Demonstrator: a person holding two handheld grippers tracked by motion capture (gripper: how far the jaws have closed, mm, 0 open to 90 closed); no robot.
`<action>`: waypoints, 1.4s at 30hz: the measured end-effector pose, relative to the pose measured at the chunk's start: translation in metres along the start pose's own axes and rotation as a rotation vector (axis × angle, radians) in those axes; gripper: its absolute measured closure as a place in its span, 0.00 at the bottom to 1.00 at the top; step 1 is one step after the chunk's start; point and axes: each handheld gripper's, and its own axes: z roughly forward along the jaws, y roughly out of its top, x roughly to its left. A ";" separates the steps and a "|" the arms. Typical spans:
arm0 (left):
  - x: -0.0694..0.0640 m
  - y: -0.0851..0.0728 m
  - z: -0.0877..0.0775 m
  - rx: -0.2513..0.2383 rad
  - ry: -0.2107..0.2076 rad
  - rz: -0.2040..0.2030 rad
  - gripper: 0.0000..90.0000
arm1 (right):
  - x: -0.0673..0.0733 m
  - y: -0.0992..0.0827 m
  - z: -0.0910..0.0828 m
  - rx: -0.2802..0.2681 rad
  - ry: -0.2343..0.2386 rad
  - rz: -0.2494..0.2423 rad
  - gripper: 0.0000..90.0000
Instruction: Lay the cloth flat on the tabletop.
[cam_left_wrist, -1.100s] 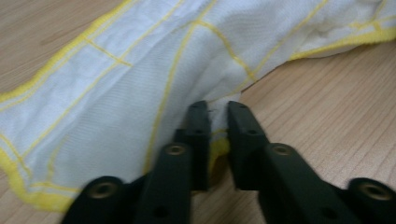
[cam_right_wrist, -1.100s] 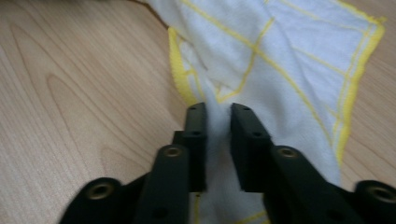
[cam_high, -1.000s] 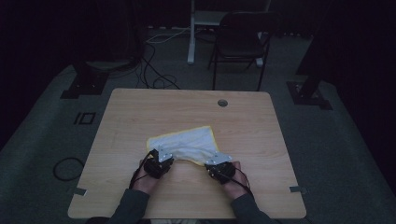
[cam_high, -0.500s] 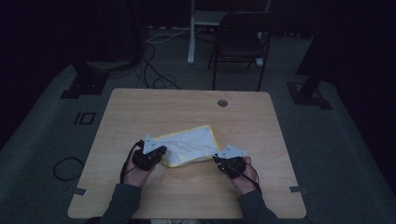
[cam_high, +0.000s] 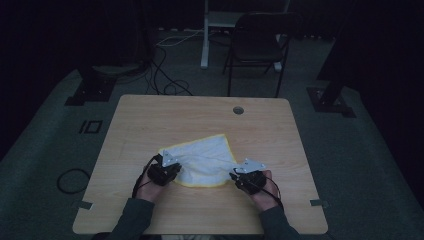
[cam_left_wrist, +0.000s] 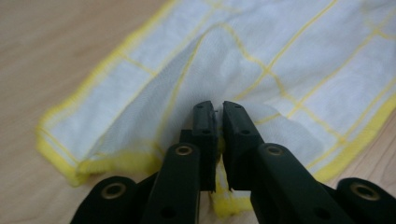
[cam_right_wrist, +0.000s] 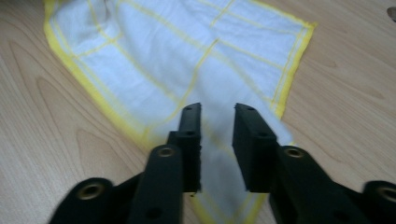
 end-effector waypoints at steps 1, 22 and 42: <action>-0.001 -0.001 0.001 0.007 -0.001 0.002 0.89 | -0.001 0.000 -0.001 -0.007 -0.001 0.004 0.77; -0.030 -0.002 0.000 -0.022 -0.055 0.078 0.89 | -0.022 0.015 0.008 -0.106 -0.052 0.063 0.85; -0.031 -0.017 0.002 0.005 -0.074 0.034 0.90 | -0.040 0.026 0.081 0.046 -0.020 0.062 0.94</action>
